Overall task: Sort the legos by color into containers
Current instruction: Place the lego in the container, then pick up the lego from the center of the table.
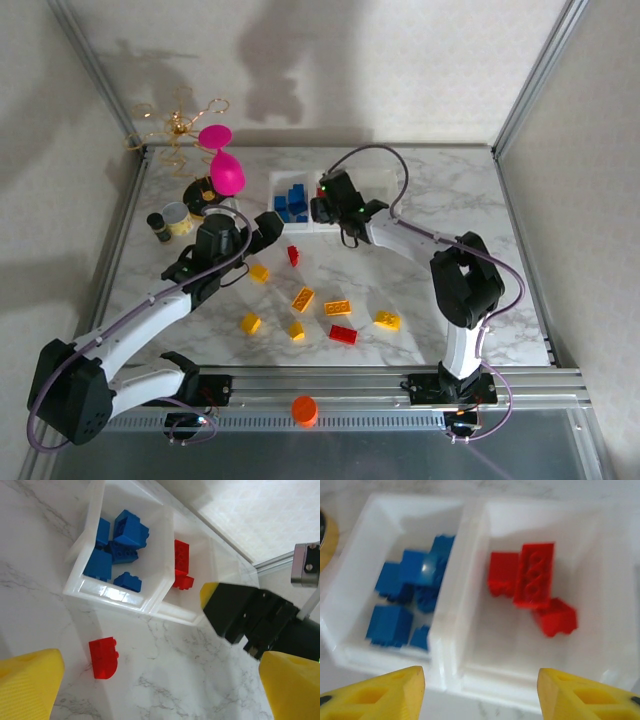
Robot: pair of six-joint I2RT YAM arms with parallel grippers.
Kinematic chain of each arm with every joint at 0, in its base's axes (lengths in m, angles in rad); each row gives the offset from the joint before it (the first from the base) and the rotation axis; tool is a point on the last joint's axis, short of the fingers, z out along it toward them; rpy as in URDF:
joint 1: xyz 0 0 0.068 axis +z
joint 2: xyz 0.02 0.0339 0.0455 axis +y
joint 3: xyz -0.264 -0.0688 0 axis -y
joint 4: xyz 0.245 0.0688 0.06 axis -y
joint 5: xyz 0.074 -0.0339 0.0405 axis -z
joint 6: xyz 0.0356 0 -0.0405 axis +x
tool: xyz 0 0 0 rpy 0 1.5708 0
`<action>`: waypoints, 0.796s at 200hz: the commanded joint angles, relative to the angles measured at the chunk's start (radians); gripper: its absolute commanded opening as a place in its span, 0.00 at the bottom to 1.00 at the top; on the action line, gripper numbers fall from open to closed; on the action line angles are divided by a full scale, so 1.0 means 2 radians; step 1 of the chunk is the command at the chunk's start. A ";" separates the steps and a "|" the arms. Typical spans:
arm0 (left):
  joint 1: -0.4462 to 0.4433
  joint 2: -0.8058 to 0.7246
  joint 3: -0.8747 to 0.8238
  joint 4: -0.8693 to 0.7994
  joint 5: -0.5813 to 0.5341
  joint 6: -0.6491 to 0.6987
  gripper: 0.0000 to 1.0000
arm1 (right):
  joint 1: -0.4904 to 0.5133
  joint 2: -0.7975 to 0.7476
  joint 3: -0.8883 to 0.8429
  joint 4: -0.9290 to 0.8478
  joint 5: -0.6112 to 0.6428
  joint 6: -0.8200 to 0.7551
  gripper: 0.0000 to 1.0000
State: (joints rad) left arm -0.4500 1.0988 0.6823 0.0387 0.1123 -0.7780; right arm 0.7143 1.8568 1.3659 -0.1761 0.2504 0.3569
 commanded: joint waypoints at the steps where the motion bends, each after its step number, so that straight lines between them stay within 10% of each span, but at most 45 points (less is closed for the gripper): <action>1: 0.001 -0.017 -0.016 -0.027 -0.012 0.010 1.00 | 0.029 -0.016 -0.024 -0.007 0.004 0.025 0.63; 159: 0.003 -0.090 -0.086 -0.061 -0.070 -0.015 1.00 | 0.106 0.095 -0.005 0.029 -0.021 0.074 0.66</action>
State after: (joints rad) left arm -0.4500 0.9478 0.5343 -0.0647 0.0071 -0.7906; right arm 0.9123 2.0079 1.3113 -0.1284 0.2070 0.5022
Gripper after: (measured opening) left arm 0.996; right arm 0.680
